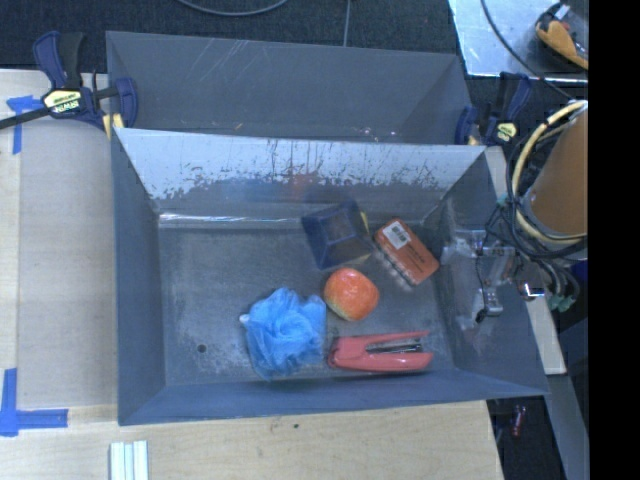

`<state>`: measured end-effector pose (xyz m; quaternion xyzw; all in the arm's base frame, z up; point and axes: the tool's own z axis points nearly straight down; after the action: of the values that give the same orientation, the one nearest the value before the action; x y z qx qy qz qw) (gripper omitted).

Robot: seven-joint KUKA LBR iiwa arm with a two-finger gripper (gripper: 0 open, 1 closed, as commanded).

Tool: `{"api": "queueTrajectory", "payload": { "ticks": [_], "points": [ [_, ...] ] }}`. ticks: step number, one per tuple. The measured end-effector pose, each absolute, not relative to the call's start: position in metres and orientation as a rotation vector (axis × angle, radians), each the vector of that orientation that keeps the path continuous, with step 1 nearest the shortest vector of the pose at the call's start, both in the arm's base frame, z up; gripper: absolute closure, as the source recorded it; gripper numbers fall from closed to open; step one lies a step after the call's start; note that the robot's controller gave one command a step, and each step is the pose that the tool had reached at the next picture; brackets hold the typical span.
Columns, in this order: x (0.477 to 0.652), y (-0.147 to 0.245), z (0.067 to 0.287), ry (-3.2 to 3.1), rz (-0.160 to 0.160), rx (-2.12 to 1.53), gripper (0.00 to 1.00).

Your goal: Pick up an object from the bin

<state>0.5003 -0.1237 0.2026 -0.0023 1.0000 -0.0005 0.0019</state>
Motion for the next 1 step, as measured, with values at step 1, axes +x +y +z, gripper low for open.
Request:
{"api": "queueTrajectory", "payload": {
  "ticks": [1],
  "points": [
    [0.5003, -0.1237, 0.2026, 3.138, -0.002, -0.007, 0.0]
  ]
}}
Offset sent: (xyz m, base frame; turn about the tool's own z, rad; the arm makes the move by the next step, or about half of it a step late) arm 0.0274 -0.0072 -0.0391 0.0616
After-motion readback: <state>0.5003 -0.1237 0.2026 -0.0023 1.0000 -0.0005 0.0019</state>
